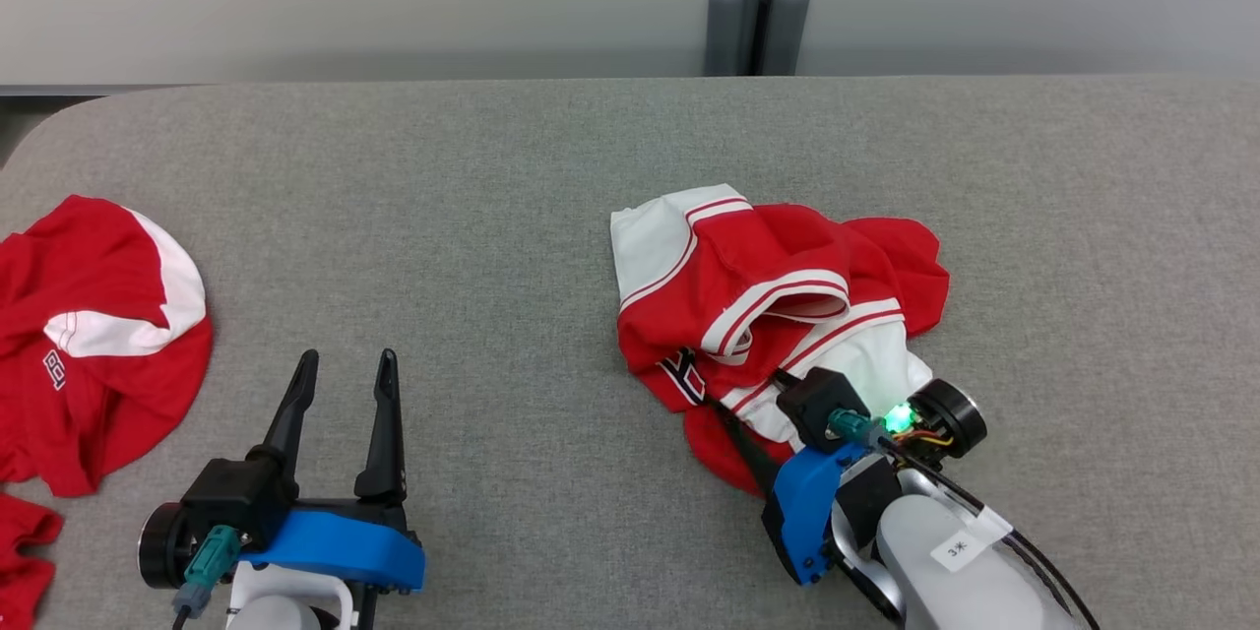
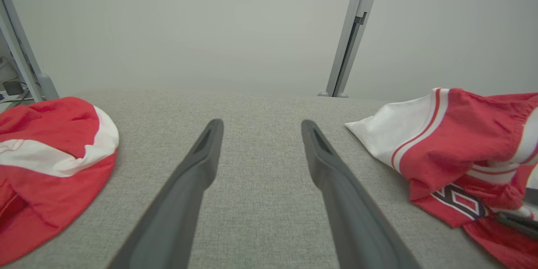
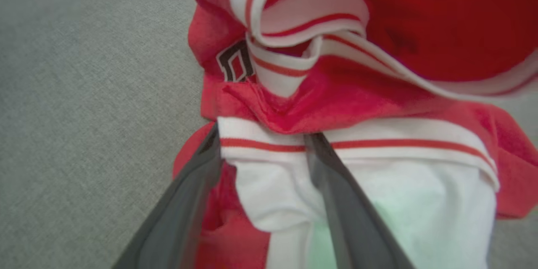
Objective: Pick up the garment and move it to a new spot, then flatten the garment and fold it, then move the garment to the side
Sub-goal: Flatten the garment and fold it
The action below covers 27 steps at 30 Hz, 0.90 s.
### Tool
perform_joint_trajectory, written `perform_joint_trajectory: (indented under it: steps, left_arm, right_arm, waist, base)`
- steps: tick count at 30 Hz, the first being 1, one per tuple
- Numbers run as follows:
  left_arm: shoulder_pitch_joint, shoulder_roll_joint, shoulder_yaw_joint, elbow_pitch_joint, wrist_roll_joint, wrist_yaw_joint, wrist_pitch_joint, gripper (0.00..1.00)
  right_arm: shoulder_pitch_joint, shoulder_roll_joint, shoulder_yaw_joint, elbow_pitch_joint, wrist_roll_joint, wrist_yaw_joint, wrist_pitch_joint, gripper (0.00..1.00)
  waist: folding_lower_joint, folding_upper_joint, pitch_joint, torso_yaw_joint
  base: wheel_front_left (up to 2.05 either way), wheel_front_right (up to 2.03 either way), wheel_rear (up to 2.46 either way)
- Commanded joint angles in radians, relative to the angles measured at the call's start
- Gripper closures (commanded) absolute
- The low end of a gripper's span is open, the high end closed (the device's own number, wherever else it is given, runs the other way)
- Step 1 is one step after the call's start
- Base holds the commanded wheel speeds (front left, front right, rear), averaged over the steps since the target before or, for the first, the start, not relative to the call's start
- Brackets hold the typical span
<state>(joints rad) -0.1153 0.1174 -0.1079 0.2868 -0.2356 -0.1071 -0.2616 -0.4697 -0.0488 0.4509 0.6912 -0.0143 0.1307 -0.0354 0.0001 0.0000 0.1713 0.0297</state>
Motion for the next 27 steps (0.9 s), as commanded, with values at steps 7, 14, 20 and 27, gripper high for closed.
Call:
perform_joint_trajectory:
  steps: [7, 14, 20, 27]
  left_arm:
    - [0.006, -0.003, 0.013, 0.007, 0.009, -0.008, -0.005, 0.00]
    - [0.032, -0.006, 0.017, 0.002, 0.014, -0.014, -0.005, 0.00]
    - [0.035, -0.005, 0.021, -0.013, 0.019, -0.015, -0.005, 0.00]
    - [0.020, -0.010, 0.012, -0.021, 0.030, -0.018, -0.005, 0.00]
  right_arm:
    - [-0.041, -0.003, -0.025, -0.033, 0.126, 0.000, -0.068, 1.00]
    - [-0.073, -0.003, 0.012, -0.198, 0.276, 0.000, -0.032, 1.00]
    - [-0.196, -0.003, 0.037, -0.312, 0.473, 0.000, 0.051, 1.00]
    - [-0.460, -0.003, 0.028, -0.233, 0.761, 0.000, -0.005, 1.00]
  waist:
    - [-0.0001, 0.0000, -0.034, -0.010]
    - [-0.0001, 0.0000, -0.082, -0.042]
    - [-0.0001, 0.0000, -0.076, -0.055]
    - [-0.0001, 0.0000, -0.049, -0.045]
  base:
    - [0.00, 0.00, 0.00]
    - [0.00, 0.00, 0.00]
    - [0.00, 0.00, 0.00]
    - [0.00, 0.00, 0.00]
